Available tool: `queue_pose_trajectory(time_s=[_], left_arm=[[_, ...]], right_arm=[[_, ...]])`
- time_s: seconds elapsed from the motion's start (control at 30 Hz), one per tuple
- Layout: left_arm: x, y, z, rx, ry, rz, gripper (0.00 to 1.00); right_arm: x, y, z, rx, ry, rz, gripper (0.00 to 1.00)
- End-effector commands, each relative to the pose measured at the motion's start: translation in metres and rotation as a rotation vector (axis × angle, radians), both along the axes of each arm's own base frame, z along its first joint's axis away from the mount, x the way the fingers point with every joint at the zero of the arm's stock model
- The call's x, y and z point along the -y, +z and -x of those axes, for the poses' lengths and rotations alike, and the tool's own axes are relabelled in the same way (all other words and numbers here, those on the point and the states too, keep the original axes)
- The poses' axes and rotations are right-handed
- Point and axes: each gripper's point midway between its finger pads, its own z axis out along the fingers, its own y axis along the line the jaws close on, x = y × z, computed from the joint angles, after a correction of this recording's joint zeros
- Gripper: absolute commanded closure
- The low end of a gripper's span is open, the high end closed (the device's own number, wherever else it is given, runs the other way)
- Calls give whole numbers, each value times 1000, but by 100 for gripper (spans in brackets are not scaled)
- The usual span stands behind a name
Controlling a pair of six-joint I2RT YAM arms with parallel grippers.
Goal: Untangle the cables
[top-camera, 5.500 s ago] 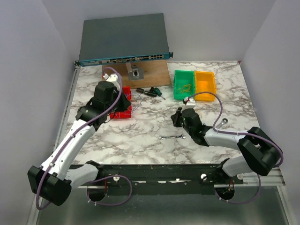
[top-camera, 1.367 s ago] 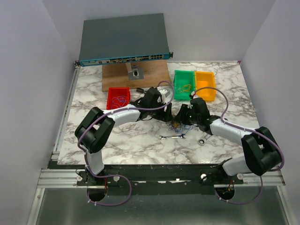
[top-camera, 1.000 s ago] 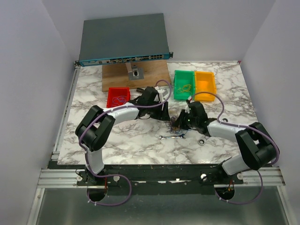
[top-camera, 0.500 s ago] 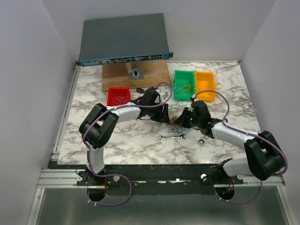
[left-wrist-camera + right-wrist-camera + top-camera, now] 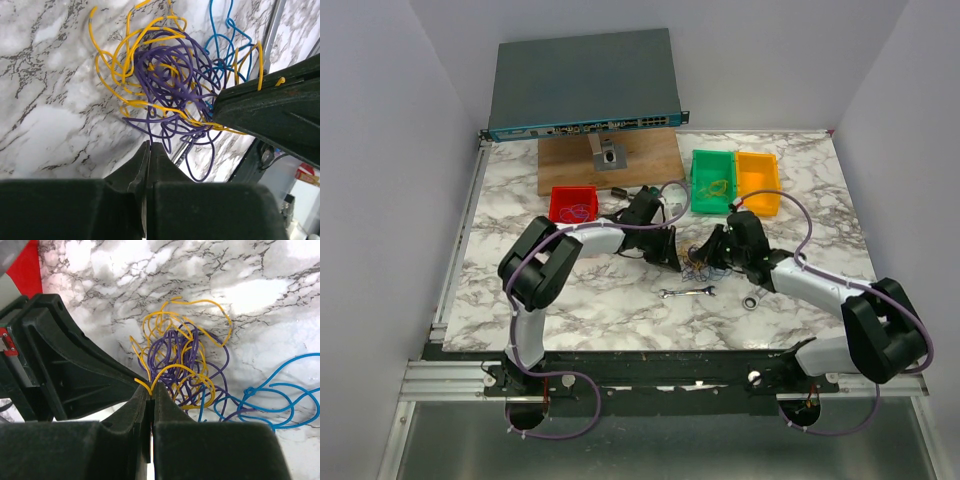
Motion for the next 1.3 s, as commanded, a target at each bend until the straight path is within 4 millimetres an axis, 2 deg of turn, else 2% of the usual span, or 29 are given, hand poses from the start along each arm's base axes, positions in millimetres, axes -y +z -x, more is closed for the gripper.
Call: queue_pose_trajectory(time_s=[0.0,0.07,0.13,0.27,0.37,0.47,0.63,0.73,0.8,0.9,0.97,1.07,1.17,1.2,1.23,1.27], left_arm=[[4,16,-6,41,-11,28,100],[-9,16,-14,92,43,-11,100],[-24,30,-26,149,116,1,100],[-64,48,-45,222,297,56,100],[-95,53,-53,242,420,109,100],[-117,63,-57,297,509,122,100],[-148,86,-59,435,641,94,100],[-185,100,-54,546,799,55,100],[-217,118,-49,643,946,48,100],[-249,127,-36,712,1090,52,100],[-251,136,-34,750,1103,89,100],[-245,132,-38,723,1073,58,100],[-217,137,-41,724,930,111,100],[-205,140,-41,727,866,143,100],[-192,142,-39,722,795,173,100],[-178,143,-36,712,725,196,100]], right_arm=[[5,16,-12,41,-61,13,99],[16,20,-16,66,-103,56,99],[33,18,-15,69,-150,132,99],[87,15,-16,40,-373,308,99],[117,13,-12,31,-495,395,99],[129,12,-9,28,-540,424,99],[162,12,-3,15,-709,470,99],[180,9,1,-36,-785,475,99],[185,7,0,-46,-789,478,99],[191,9,-1,-51,-799,495,99],[192,11,-4,-38,-787,495,99],[188,18,-10,-14,-740,503,98],[171,28,-18,16,-581,492,94],[158,32,-22,44,-504,455,82],[146,33,-21,68,-416,425,64],[129,37,-20,109,-304,378,52]])
